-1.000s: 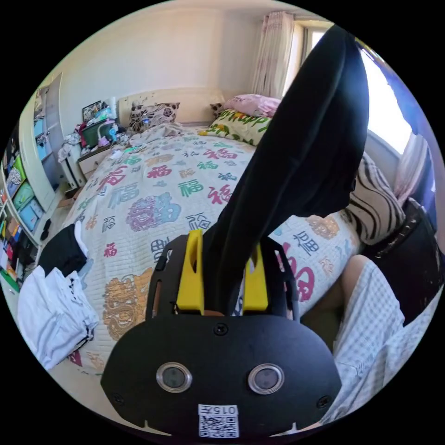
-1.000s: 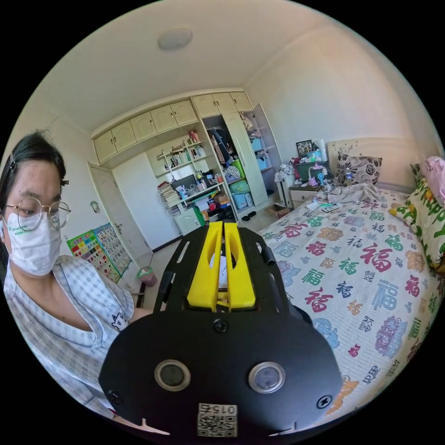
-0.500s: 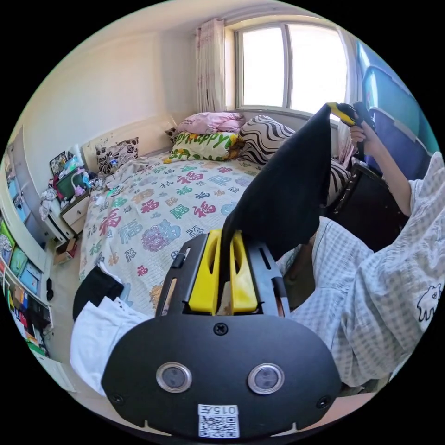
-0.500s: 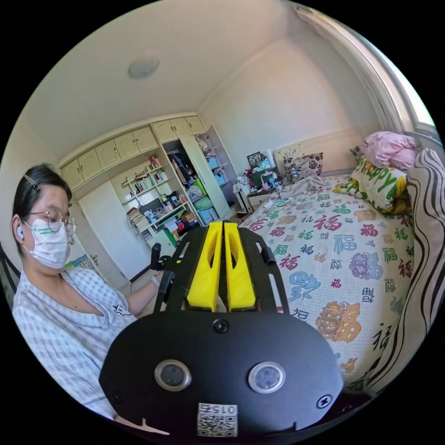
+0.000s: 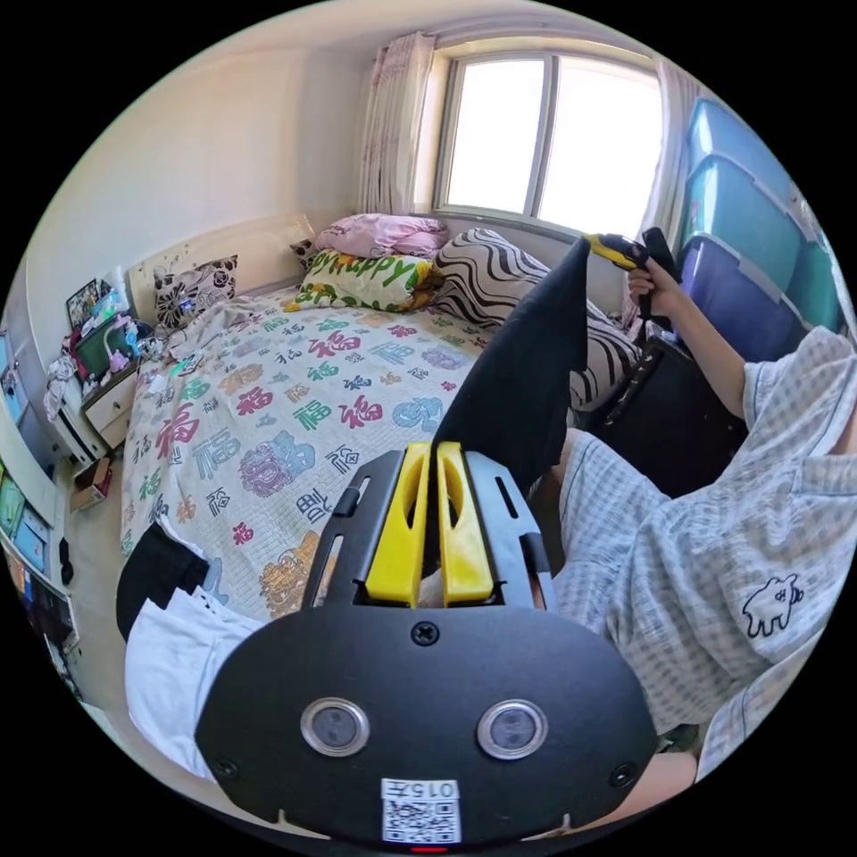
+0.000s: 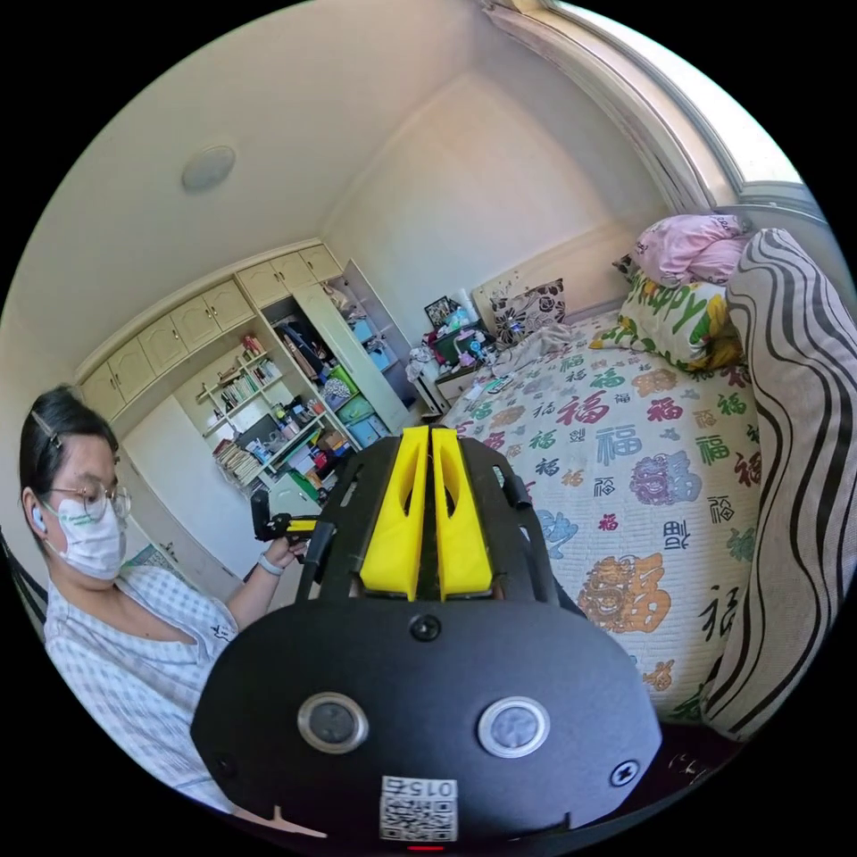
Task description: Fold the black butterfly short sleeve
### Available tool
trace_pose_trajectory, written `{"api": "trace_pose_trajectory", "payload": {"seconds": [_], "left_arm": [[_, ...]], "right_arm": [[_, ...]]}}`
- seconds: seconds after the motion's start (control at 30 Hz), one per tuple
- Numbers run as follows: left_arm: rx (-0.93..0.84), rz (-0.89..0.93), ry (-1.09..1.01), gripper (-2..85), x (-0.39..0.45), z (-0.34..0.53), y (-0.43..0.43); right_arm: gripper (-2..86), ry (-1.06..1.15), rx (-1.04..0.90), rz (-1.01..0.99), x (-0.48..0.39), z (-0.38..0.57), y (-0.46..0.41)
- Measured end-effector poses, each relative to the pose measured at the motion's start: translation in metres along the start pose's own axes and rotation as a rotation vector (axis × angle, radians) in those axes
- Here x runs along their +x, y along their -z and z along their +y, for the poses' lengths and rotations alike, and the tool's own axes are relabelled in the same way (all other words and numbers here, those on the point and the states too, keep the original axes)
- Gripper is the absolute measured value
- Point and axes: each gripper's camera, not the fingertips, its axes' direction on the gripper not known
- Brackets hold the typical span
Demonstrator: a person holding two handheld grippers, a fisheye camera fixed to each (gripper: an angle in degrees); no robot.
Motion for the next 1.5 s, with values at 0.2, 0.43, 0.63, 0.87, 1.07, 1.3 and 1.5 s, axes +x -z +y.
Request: {"api": "trace_pose_trajectory", "payload": {"seconds": [0.2, 0.43, 0.63, 0.87, 1.07, 1.3, 1.5], "left_arm": [[0.041, 0.127, -0.041, -0.1, -0.001, -0.007, -0.007], [0.147, 0.338, 0.032, -0.2, 0.029, 0.008, -0.071], [0.228, 0.344, 0.161, -0.6, 0.002, 0.028, -0.083], [0.194, 0.098, 0.225, -0.7, -0.076, 0.068, -0.018], [0.181, -0.044, 0.144, -0.6, -0.094, 0.076, 0.020], [0.101, -0.090, 0.029, -0.2, -0.086, 0.057, 0.002], [-0.006, -0.012, 0.047, 0.0, -0.115, 0.037, -0.077]], "right_arm": [[-0.4, -0.054, -0.007, 0.105, 0.018, -0.015, 0.013], [-0.3, 0.138, -0.098, 0.229, -0.019, -0.105, -0.036], [-0.3, 0.296, -0.269, 0.196, -0.080, -0.145, -0.140], [-0.3, 0.267, -0.181, 0.095, -0.066, -0.097, -0.111], [-0.2, 0.102, -0.151, 0.046, -0.018, -0.036, -0.042], [-0.2, 0.037, -0.116, 0.057, -0.009, 0.010, 0.001], [-0.3, -0.067, -0.137, 0.116, 0.020, 0.024, 0.006]]}}
